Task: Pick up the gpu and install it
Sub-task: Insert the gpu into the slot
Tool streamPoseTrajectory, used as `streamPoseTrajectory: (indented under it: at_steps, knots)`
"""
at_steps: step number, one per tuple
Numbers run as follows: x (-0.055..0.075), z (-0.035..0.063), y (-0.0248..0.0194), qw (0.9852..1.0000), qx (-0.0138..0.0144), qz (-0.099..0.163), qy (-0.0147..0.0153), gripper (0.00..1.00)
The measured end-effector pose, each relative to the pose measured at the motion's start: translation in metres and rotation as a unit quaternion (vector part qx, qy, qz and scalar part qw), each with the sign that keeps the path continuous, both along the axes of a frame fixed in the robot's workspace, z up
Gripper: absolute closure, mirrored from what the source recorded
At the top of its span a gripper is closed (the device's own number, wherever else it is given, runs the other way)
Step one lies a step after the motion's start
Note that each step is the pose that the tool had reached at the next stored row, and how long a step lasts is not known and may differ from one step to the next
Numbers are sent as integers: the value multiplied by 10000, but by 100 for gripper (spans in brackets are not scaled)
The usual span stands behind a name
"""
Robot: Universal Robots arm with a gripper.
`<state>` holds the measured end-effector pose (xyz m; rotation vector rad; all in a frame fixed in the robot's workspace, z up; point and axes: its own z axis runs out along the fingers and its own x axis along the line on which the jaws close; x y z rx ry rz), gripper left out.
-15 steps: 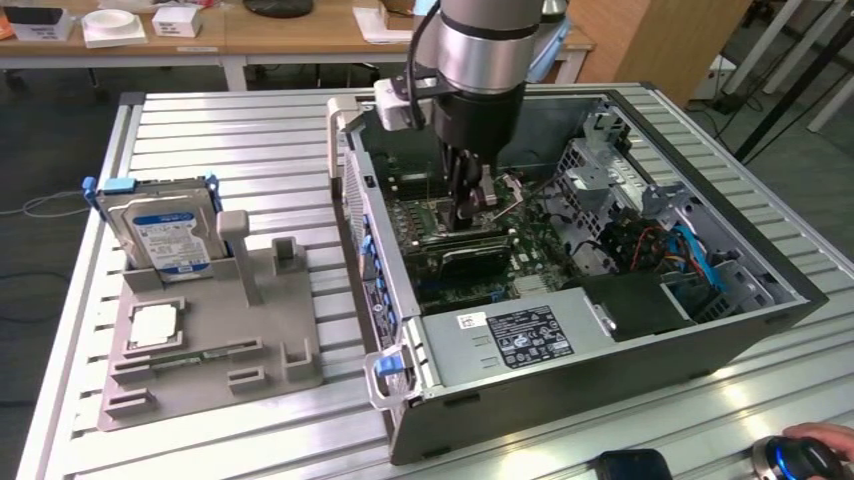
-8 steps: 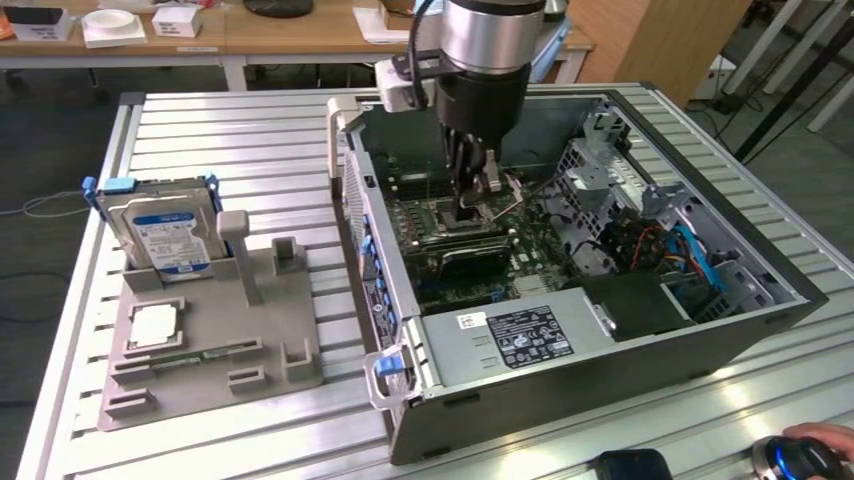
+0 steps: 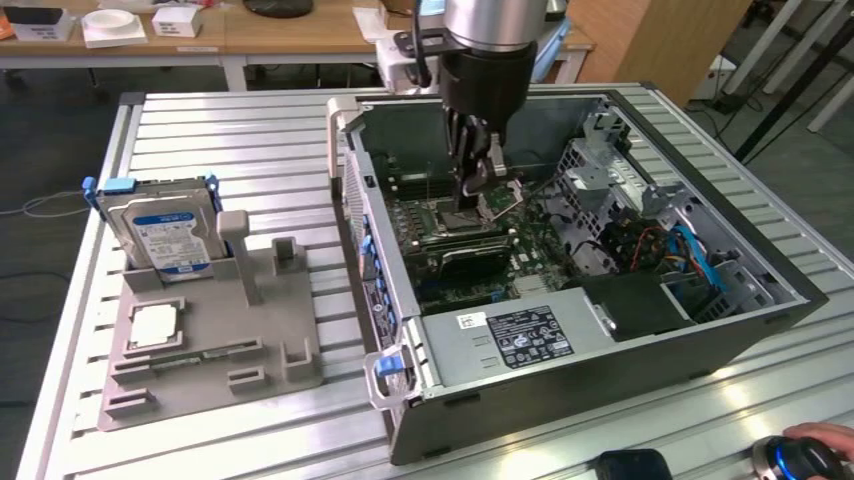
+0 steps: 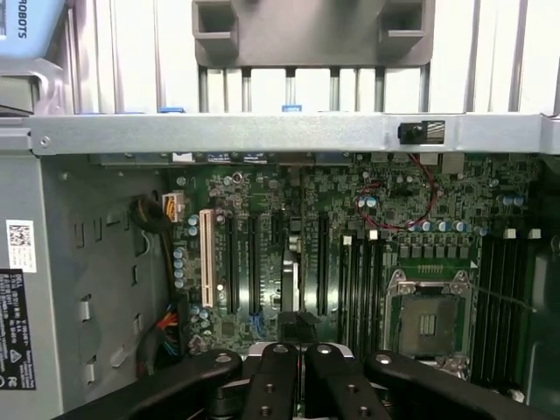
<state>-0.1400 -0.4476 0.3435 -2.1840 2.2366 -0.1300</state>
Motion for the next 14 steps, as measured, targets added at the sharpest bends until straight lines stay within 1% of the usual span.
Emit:
streamPoseTrajectory:
  at_steps: [2, 14]
  knots:
    - [0, 19, 1, 10000, -9, 0, 4, 90]
    - [0, 20, 1, 10000, -10, 0, 4, 90]
